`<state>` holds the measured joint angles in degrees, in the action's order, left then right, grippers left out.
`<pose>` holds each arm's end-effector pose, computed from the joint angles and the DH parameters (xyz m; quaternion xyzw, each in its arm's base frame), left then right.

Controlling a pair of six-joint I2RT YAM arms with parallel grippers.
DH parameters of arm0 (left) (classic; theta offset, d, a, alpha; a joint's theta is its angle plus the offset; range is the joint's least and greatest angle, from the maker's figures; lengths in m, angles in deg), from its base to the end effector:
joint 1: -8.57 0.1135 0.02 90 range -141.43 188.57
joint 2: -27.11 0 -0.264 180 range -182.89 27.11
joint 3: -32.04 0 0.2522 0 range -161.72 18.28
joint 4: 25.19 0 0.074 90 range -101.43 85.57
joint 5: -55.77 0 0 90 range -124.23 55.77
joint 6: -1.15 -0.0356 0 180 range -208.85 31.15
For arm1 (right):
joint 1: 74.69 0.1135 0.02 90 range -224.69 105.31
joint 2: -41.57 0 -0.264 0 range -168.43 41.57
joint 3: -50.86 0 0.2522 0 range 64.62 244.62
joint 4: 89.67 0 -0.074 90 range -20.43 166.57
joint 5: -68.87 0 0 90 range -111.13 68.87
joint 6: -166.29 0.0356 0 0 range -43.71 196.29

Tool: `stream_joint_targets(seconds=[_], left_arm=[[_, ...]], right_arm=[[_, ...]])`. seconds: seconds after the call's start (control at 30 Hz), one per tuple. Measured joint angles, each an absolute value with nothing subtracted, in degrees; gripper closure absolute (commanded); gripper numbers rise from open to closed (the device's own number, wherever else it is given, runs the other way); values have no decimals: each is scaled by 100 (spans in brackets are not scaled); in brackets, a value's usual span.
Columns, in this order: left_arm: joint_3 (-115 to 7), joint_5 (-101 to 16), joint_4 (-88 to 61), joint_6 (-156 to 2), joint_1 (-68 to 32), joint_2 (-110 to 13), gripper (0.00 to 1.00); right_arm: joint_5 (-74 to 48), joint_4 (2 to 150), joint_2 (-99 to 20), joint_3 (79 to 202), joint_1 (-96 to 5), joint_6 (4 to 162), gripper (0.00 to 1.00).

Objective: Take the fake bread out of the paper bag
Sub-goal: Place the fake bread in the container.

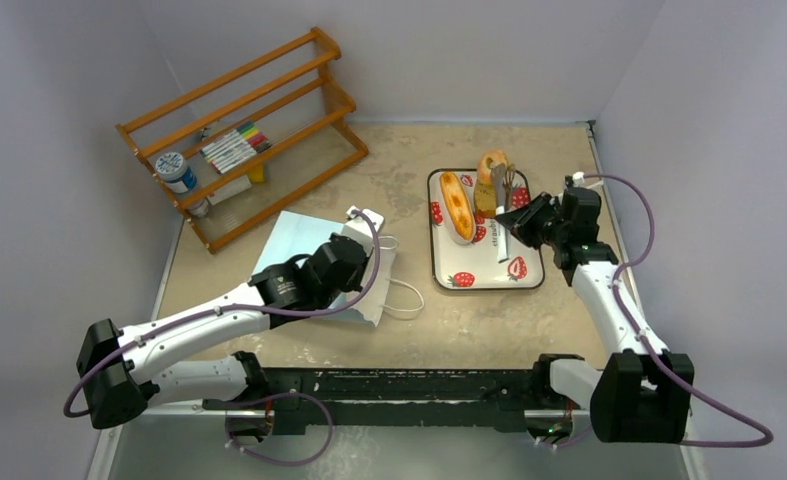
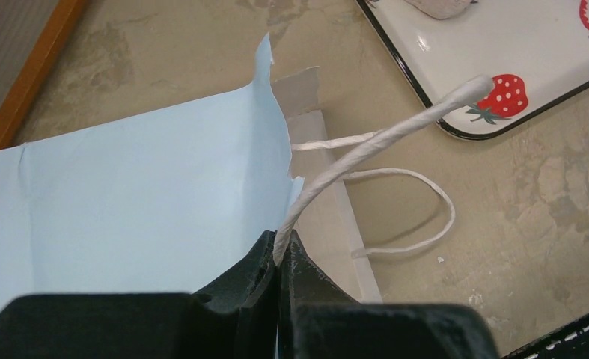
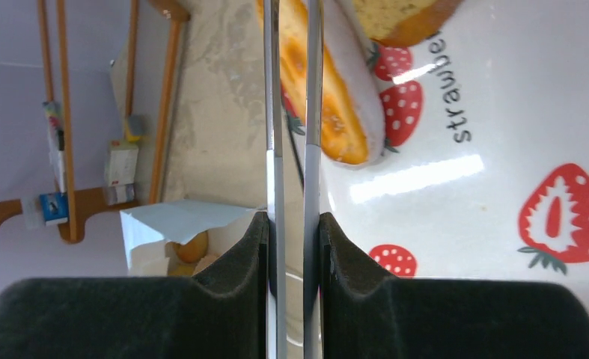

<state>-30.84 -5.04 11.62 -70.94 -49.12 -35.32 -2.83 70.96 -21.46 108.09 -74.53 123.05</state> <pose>0.1401 -0.1890 0.2872 0.1869 0.8508 -0.0899 0.4828 0.2487 0.0119 0.2775 0.2514 0.7992 0.3338 0.4320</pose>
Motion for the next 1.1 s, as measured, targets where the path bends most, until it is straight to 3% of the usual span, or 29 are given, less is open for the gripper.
stream_joint_targets(seconds=[0.3,0.47,0.67,1.1], left_arm=[[-3174,-862,981,-7367,-4880,-3687,100],[-3174,-897,908,-7409,-4845,-3690,100],[-3174,-917,880,-7411,-4803,-3690,100],[-3174,-987,876,-7407,-4705,-3609,100]], right_arm=[[-53,7341,-2272,10175,-7724,12281,99],[-60,7428,-2111,9963,-7728,12292,73],[-66,7474,-1951,9676,-7739,12338,59],[-73,7313,-1636,9510,-7739,12384,57]])
